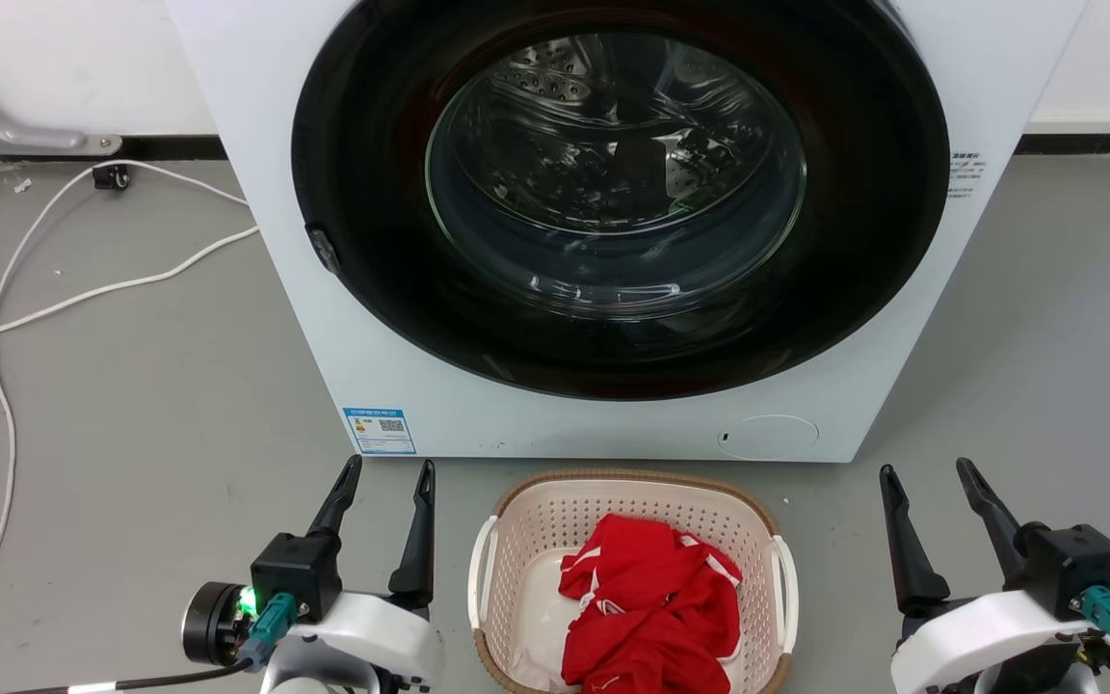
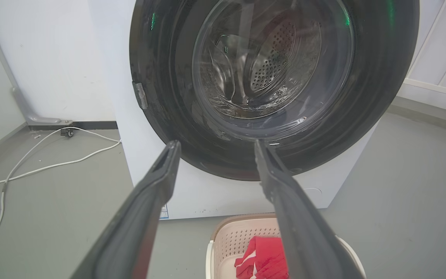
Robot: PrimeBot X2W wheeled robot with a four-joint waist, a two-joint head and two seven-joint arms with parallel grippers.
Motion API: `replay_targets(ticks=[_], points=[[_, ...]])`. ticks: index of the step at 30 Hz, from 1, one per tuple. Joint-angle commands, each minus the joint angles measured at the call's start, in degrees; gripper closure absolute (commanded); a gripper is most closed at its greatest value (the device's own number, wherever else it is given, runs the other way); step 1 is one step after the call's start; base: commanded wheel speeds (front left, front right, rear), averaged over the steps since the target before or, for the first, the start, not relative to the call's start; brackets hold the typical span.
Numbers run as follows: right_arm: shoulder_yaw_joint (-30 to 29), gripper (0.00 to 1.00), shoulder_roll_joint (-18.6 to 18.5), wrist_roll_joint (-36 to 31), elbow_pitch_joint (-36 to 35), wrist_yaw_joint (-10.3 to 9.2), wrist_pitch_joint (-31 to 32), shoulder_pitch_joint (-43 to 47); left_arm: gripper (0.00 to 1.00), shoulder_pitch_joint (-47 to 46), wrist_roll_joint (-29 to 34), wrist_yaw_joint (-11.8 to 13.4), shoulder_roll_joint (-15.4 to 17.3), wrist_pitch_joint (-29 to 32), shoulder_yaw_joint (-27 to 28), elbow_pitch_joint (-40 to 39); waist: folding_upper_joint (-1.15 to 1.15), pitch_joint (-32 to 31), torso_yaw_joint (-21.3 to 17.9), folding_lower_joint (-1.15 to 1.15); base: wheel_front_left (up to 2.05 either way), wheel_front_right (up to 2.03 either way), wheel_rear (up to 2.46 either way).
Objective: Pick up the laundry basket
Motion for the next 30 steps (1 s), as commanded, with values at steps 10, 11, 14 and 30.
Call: replay_targets(ticks=[10, 11, 14, 30], points=[[0.23, 0.0, 0.11, 1.19, 1.31, -0.02, 0.26, -1.37, 0.0, -1.75, -0.98, 0.54, -0.03, -0.21, -0.59, 1.49, 0.0, 4.32, -0.52, 0.0, 0.0, 0.0, 0.0], [0.3, 0.0, 0.11, 1.34, 1.48, -0.02, 0.32, -1.63, 0.0, -2.16, -1.19, 0.52, -0.03, -0.22, -0.79, 1.82, 0.0, 5.21, -0.68, 0.0, 0.0, 0.0, 0.0], [0.3, 0.0, 0.11, 1.51, 2.27, -0.02, 0.53, -2.68, 0.0, -3.31, -1.5, 0.32, -0.03, -0.21, -1.34, 3.33, 0.0, 8.35, -1.16, 0.0, 0.0, 0.0, 0.0], [1.11, 0.0, 0.1, 1.74, 14.62, -0.02, -1.59, -14.33, 0.0, -18.51, -5.2, -1.61, 0.58, -0.21, -1.36, 19.98, 0.0, 27.53, -3.24, 0.0, 0.0, 0.0, 0.0]])
